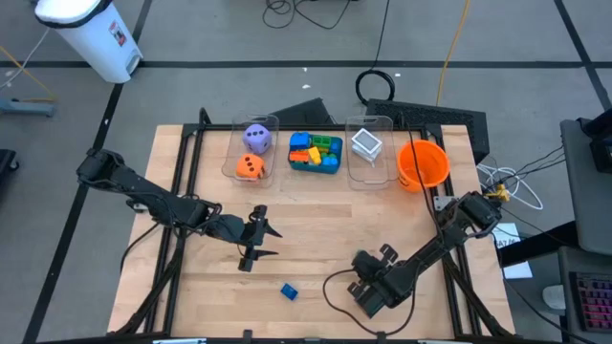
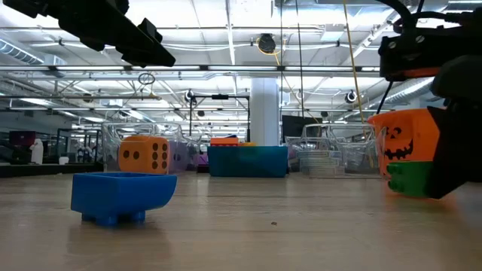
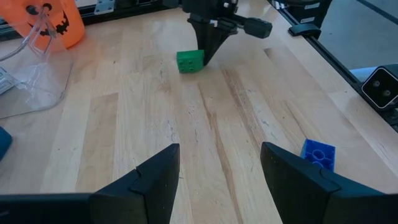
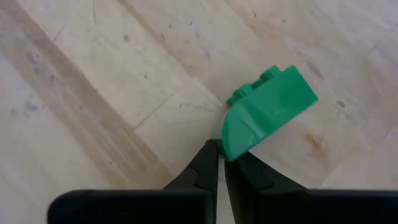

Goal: Pick & Place Toys
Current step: Put the green game piece into the blue bin

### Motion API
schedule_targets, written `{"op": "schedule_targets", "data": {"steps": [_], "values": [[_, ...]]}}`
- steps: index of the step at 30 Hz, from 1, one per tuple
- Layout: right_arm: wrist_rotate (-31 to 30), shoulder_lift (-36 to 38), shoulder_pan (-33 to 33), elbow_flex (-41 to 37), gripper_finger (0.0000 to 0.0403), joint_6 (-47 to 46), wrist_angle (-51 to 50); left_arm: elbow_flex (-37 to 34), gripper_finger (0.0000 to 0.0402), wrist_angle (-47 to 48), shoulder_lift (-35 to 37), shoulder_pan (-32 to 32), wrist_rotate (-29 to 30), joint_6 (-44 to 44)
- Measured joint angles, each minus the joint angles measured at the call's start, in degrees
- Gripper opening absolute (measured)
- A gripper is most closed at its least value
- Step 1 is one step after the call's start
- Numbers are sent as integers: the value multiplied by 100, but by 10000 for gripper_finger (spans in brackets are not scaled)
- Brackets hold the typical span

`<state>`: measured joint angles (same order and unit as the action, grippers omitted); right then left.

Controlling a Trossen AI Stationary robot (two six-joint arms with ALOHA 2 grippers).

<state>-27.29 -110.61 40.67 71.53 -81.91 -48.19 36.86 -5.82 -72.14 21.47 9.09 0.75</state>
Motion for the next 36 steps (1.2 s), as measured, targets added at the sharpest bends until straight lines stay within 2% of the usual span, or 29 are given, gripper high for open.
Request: {"op": "schedule_targets", "data": {"steps": [11,21,30,36], "values": [[-4,32,-139,2,1,445,74,0,230,2,1,-2,1,-2],[-781,601,-325,11,0,995,175,0,230,-33,0,1,0,-9],[-827,1244,-1401,11,0,3003,476,0,230,-44,0,0,2,-22],[-334,1577,-2617,13,0,4753,1060,0,230,-44,0,1,1,-35]]}}
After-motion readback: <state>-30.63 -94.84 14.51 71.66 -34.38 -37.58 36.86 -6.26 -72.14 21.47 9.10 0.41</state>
